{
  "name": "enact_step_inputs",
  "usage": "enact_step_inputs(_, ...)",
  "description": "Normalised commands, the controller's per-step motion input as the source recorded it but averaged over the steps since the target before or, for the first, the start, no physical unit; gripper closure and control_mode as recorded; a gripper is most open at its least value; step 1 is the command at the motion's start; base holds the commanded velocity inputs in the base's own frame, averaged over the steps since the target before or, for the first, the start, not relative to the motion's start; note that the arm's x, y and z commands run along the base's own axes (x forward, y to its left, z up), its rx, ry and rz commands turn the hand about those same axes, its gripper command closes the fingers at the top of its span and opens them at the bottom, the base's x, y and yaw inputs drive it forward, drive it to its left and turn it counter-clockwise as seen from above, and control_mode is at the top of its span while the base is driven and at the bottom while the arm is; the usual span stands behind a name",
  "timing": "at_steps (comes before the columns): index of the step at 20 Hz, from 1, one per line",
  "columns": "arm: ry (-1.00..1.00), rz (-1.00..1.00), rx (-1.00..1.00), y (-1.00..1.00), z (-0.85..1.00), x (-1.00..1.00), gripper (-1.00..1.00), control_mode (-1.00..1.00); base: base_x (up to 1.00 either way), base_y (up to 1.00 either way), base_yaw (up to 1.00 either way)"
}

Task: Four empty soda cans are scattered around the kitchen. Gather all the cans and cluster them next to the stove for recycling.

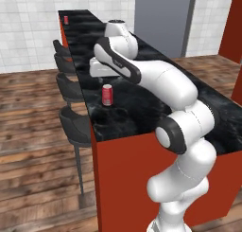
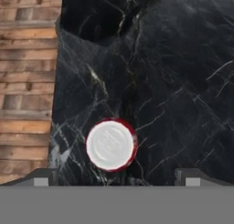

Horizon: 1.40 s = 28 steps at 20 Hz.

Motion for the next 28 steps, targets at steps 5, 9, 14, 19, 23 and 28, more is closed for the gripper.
enact_step_inputs(5, 0.06, 0.0, 0.0, 0.05, -0.12, 0.15, -1.0, -1.0, 0.0, 0.0, 0.0)
enact_step_inputs(9, 0.01, 0.0, 0.0, 0.11, -0.11, 0.15, -1.0, -1.0, 0.0, 0.0, 0.0)
enact_step_inputs(14, 0.01, 0.0, 0.0, 0.04, -0.05, -0.01, -1.0, -1.0, 0.0, 0.0, 0.0)
enact_step_inputs(19, 0.0, 0.0, 0.0, 0.03, -0.08, 0.0, -1.0, -1.0, 0.0, 0.0, 0.0)
enact_step_inputs(23, 0.0, 0.0, 0.0, 0.0, -0.12, -0.02, -1.0, -1.0, 0.0, 0.0, 0.0)
enact_step_inputs(28, 0.0, 0.0, 0.0, 0.0, -0.17, 0.0, -1.0, -1.0, 0.0, 0.0, 0.0)
